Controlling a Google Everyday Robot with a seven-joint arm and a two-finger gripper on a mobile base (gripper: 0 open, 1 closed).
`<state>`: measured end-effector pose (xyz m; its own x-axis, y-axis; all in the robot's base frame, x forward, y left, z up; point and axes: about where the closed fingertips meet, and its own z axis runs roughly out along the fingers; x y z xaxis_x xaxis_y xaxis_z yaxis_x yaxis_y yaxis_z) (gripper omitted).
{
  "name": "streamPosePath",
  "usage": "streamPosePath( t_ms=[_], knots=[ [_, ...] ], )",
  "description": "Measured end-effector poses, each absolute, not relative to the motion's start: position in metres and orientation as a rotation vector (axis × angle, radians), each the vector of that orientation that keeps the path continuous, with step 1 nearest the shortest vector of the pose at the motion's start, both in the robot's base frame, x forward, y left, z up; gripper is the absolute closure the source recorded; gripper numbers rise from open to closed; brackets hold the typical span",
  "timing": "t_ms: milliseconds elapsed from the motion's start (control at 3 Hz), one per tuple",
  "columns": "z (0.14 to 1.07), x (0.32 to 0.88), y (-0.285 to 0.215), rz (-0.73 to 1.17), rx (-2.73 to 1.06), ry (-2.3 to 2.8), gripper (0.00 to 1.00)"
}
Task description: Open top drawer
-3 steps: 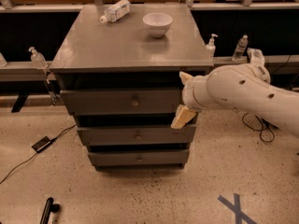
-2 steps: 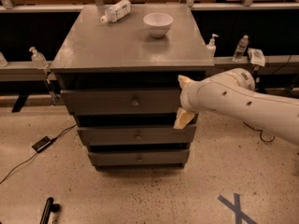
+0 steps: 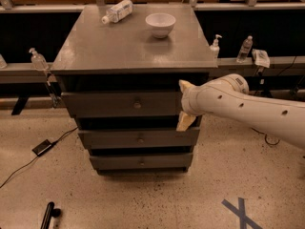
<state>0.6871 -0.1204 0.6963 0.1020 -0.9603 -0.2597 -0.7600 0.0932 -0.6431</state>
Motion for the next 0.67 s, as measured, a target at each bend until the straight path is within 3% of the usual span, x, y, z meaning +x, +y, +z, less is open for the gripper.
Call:
streamPosePath(
  t_ms=[667],
  knots=[
    [0.675,0.746,-0.129,-0.334,-1.753,1.661,0.0]
  ],
)
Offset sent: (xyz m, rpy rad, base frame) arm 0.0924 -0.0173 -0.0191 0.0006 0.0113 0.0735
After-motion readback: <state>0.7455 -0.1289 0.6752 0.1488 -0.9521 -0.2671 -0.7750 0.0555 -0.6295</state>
